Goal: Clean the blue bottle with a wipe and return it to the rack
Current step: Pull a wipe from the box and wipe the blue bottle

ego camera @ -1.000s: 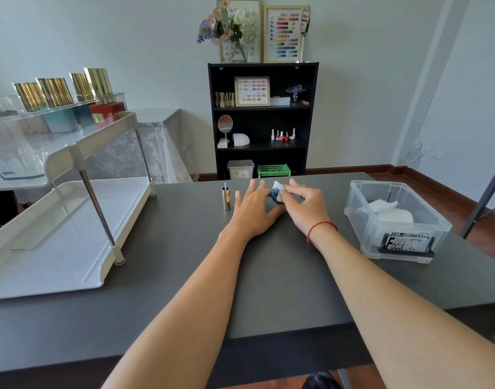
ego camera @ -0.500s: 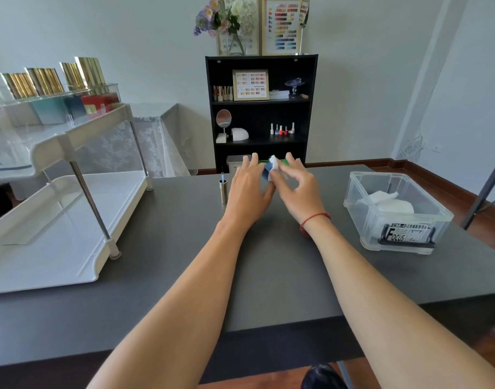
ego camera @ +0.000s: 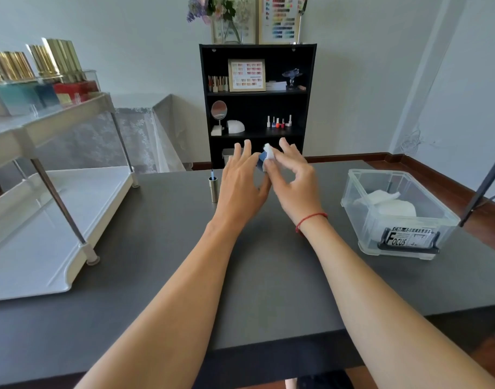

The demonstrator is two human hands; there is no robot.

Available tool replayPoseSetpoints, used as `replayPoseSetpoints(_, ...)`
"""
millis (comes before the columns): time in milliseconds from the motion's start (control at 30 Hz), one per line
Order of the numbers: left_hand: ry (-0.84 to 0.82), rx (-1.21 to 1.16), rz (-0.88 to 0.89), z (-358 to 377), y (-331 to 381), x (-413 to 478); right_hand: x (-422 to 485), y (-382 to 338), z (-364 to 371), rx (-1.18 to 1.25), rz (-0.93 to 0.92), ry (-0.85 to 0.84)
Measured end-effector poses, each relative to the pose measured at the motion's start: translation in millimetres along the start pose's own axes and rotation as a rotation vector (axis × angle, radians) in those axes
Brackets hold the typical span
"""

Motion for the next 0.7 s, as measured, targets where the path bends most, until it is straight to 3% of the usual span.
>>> replayPoseSetpoints(100, -0.024, -0.010, -0.009, 2.0, -2.0, 0.4, -0.7, 0.8, 6.0, -0.005, 0.014, -0.059)
replayPoseSetpoints(300, -0.038, -0.072, -0.013, 0.0, -9.7, 0.9, 0.5, 0.3, -2.6, -0.012, -0.003, 0.017)
replayPoseSetpoints(533, -0.063, -0.092, 0.042, 6.2, -3.8, 3.6, -3.3, 3.3, 5.2, 0.029, 0.038, -0.084)
replayPoseSetpoints(700, -0.038, -0.039, 0.000, 3.9, -9.9, 1.8, -0.8, 5.2, 1.3, 0.001, 0.008, -0.011)
Point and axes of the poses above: each hand's wrist, its own x-axis towards the middle knuckle, its own z-axis out of the palm, y = z × x, the point moved 8 cm from there along x, towards the middle knuckle, and after that the axes turned 7 degrees about -x, right-handed, at the moved point
